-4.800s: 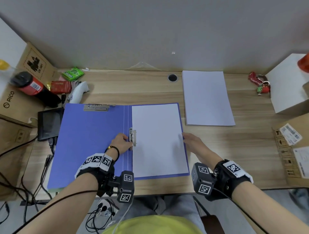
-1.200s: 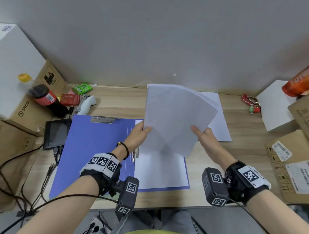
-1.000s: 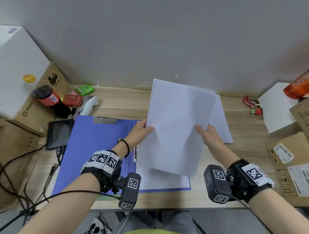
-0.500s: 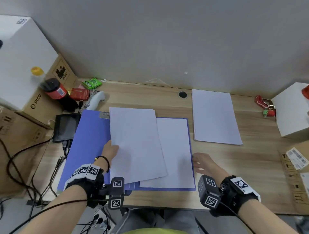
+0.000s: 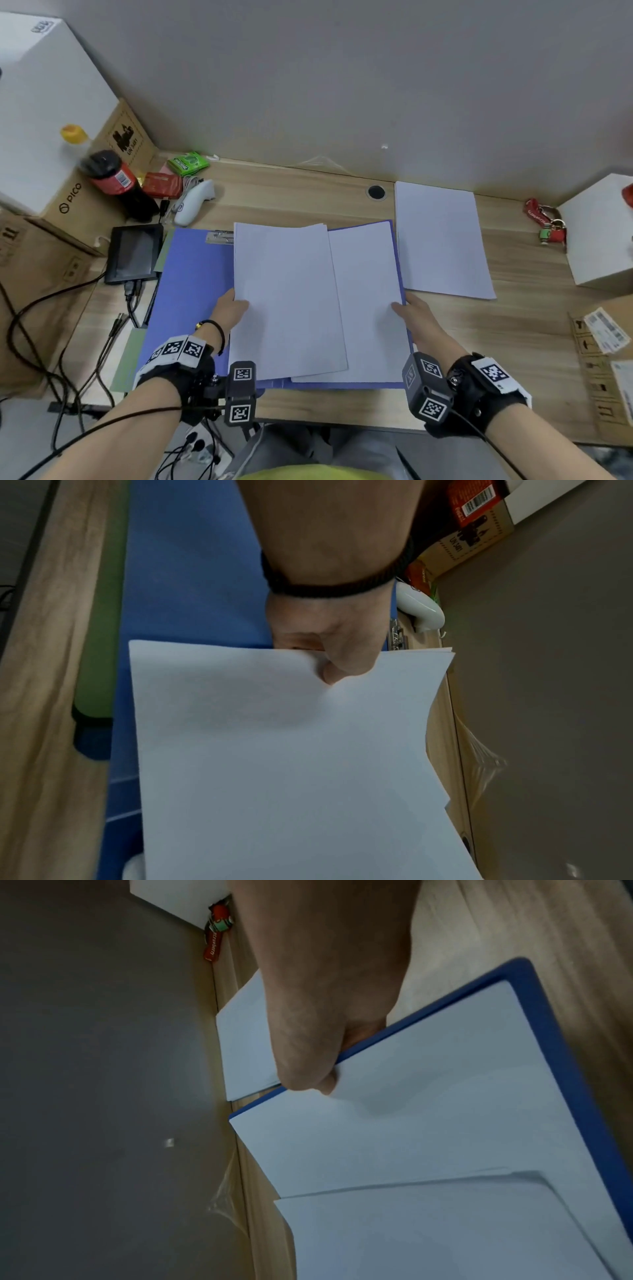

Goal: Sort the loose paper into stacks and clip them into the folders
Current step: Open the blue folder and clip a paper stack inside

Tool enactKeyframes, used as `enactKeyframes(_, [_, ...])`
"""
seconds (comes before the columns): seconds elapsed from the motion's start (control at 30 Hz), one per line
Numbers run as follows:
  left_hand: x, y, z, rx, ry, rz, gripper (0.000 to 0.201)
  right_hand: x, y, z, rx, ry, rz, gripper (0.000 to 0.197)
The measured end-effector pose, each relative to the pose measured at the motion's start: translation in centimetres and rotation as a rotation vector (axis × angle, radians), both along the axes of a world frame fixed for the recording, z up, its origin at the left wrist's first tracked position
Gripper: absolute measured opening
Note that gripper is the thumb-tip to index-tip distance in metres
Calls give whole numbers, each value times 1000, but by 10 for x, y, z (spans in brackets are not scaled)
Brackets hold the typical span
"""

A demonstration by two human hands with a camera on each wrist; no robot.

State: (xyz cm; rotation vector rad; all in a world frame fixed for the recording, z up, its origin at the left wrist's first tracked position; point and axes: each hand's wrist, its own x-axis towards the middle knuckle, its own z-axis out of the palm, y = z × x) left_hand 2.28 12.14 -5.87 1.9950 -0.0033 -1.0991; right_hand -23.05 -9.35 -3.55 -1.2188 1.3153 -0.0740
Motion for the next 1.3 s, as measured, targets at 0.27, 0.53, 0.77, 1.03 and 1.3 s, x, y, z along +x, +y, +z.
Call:
enactKeyframes(0.27, [-21,-40,2,-8,17,-144,43,-64,-60,13,-96,168,-136,26])
enactKeyframes(0.53, [-33,-34,-4,69,92,-192,42,-60,-61,4,-328,224,-224,35])
enactKeyframes(0.77, [-19,-6,-6,72,142,-93,38,10,7,22,152,-19,156,39])
enactKeyframes(1.03, [-15,30,-4,75,218,-148,31,40,54,7,236,-31,298,17])
enactKeyframes(1.3, [-9,28,-4,124,162,-154,42,51,61,-6,179,15,217,28])
